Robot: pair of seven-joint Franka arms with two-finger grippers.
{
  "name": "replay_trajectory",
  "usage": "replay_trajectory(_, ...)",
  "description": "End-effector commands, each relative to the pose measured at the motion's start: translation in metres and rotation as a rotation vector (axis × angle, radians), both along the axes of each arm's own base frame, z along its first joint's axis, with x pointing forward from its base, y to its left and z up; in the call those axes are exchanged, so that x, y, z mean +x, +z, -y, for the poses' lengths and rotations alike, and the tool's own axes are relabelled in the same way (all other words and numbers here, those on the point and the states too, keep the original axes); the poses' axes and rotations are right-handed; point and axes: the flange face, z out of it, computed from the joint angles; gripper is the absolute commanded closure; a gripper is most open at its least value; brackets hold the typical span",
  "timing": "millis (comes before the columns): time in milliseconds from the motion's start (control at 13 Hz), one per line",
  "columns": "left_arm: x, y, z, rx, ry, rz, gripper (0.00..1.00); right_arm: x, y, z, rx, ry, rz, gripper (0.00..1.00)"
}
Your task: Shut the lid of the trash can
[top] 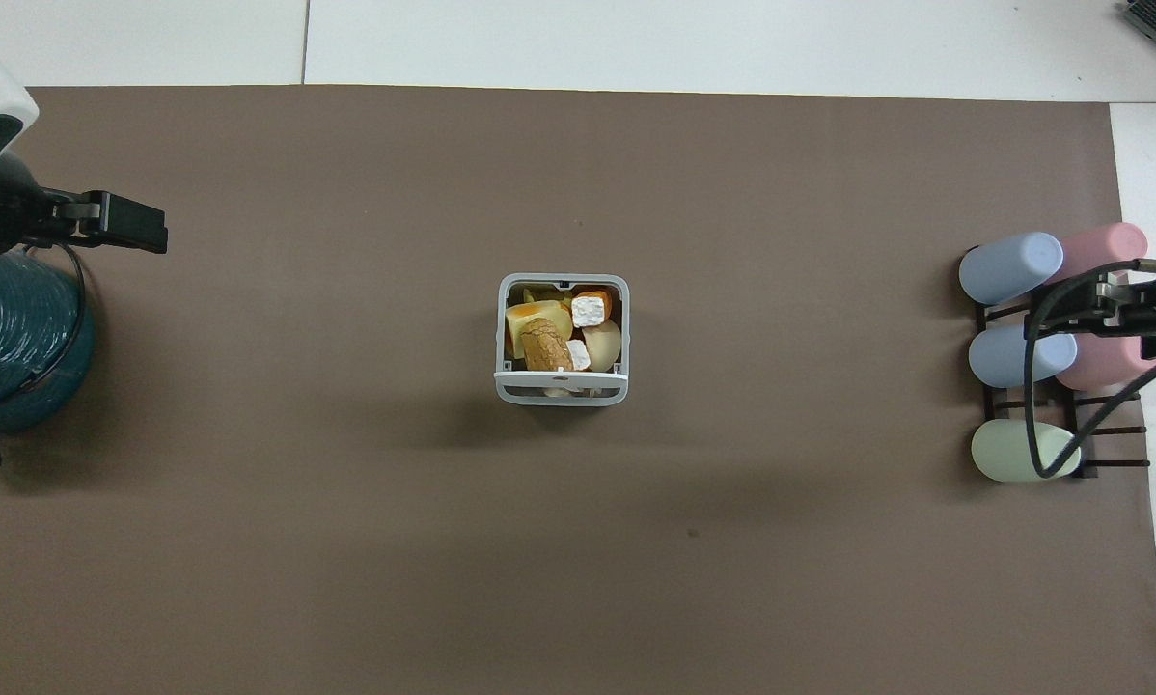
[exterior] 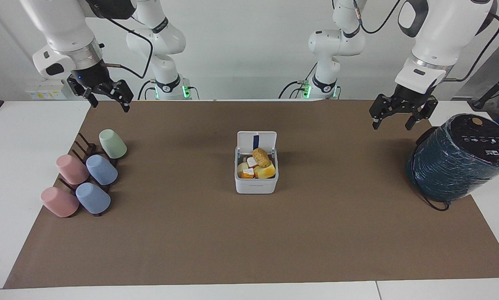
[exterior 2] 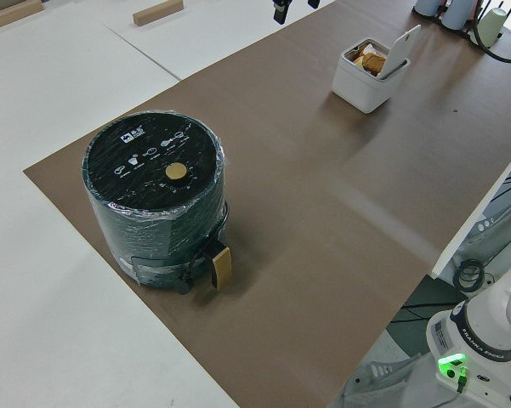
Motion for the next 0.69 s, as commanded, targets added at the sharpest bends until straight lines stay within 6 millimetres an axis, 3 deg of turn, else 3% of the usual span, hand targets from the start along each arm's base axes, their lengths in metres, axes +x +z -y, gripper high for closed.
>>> replay_trajectory(0,-0.013,-0.001,0.024,0.006,-0.039,-0.011,0.4,-0.004,-0.003,0.003,0.004,0.016,-0.015,0.0)
replay_trajectory(154,-0.025,-0.006,0.059,-0.003,0.012,-0.031,0.9,-0.004,-0.002,0.003,0.004,0.016,-0.015,0.0)
replay_trajectory(231,-0.032,-0.011,0.073,-0.008,0.05,-0.04,1.0,-0.004,-0.002,0.003,0.004,0.016,-0.013,0.0)
replay_trajectory(615,-0.087,-0.045,0.16,-0.039,0.03,-0.093,1.0,-0.004,-0.002,0.003,0.004,0.016,-0.013,0.0)
